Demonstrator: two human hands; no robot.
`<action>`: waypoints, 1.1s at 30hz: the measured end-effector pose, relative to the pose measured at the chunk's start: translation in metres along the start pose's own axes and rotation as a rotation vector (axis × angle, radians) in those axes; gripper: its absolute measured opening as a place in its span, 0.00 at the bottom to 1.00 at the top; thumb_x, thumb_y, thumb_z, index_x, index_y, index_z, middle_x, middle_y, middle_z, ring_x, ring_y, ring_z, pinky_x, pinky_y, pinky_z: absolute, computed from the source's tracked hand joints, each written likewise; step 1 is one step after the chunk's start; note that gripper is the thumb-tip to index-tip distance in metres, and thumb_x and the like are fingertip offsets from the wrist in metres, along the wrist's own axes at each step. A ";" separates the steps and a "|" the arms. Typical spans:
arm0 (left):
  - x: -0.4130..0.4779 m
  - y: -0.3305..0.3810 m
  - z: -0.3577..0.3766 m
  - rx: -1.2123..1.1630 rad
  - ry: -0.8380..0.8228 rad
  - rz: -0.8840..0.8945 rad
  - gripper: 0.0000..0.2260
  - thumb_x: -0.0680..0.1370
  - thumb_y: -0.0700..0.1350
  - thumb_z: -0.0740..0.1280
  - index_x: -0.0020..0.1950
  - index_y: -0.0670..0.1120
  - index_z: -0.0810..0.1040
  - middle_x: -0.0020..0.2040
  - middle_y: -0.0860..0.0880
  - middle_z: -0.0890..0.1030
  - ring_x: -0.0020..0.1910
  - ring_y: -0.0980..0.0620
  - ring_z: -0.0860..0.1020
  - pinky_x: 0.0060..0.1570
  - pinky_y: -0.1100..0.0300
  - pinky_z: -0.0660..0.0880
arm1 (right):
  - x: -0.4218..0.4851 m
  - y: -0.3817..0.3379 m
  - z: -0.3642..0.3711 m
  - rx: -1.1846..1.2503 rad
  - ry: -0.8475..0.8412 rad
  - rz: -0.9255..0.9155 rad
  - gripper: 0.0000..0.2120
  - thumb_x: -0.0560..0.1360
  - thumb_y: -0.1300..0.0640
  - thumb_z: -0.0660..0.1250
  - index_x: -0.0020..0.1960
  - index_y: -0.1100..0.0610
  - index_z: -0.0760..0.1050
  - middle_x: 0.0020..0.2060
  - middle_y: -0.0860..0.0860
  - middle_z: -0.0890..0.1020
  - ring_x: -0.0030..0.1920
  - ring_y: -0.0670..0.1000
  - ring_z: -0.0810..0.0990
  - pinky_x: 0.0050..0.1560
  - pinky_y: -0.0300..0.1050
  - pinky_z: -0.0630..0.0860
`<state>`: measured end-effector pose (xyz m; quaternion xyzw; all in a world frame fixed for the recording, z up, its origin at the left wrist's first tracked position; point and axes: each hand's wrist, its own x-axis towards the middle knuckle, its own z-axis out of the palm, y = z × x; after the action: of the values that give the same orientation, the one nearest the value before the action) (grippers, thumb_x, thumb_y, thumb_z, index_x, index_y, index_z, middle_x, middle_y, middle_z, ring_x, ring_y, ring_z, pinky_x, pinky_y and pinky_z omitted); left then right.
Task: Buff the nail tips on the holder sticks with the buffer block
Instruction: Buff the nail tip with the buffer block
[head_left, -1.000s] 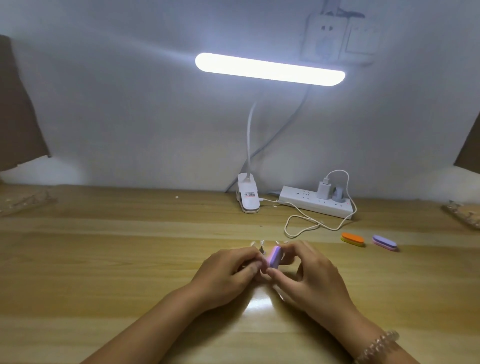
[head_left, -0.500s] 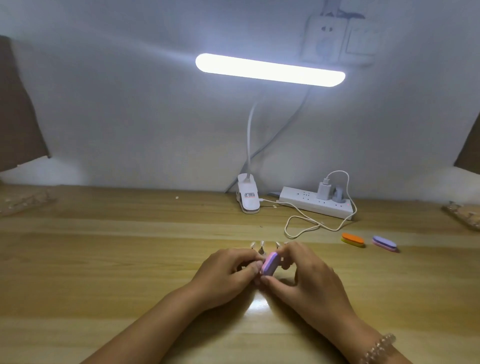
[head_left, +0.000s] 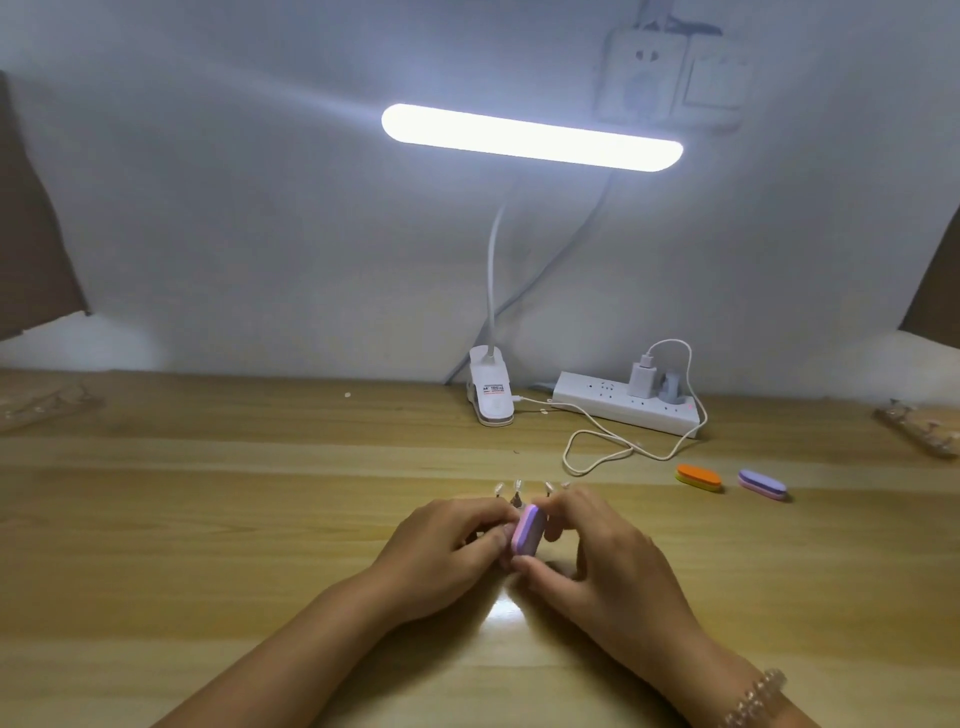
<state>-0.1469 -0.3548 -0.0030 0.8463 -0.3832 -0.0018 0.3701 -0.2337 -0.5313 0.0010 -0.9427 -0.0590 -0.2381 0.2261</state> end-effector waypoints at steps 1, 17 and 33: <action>0.000 0.000 0.000 0.001 0.003 -0.001 0.08 0.82 0.45 0.64 0.53 0.55 0.82 0.42 0.61 0.80 0.44 0.56 0.77 0.48 0.50 0.75 | 0.002 0.002 -0.001 0.035 0.013 0.025 0.14 0.69 0.41 0.72 0.49 0.45 0.72 0.44 0.39 0.75 0.45 0.40 0.77 0.40 0.42 0.75; -0.001 -0.002 0.001 0.041 -0.003 0.022 0.09 0.80 0.50 0.62 0.54 0.58 0.82 0.39 0.65 0.76 0.42 0.60 0.73 0.43 0.58 0.70 | 0.000 0.003 0.000 -0.014 -0.017 -0.061 0.19 0.70 0.52 0.73 0.59 0.43 0.73 0.50 0.38 0.75 0.42 0.36 0.77 0.35 0.39 0.72; -0.001 -0.001 -0.001 -0.066 0.021 -0.005 0.09 0.82 0.49 0.63 0.51 0.52 0.83 0.41 0.58 0.83 0.44 0.55 0.80 0.49 0.47 0.76 | 0.004 0.006 0.000 0.072 0.057 0.052 0.14 0.69 0.45 0.74 0.50 0.45 0.73 0.44 0.38 0.78 0.42 0.37 0.77 0.41 0.41 0.73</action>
<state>-0.1465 -0.3533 -0.0037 0.8346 -0.3770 -0.0066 0.4015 -0.2288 -0.5365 0.0000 -0.9280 -0.0365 -0.2566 0.2676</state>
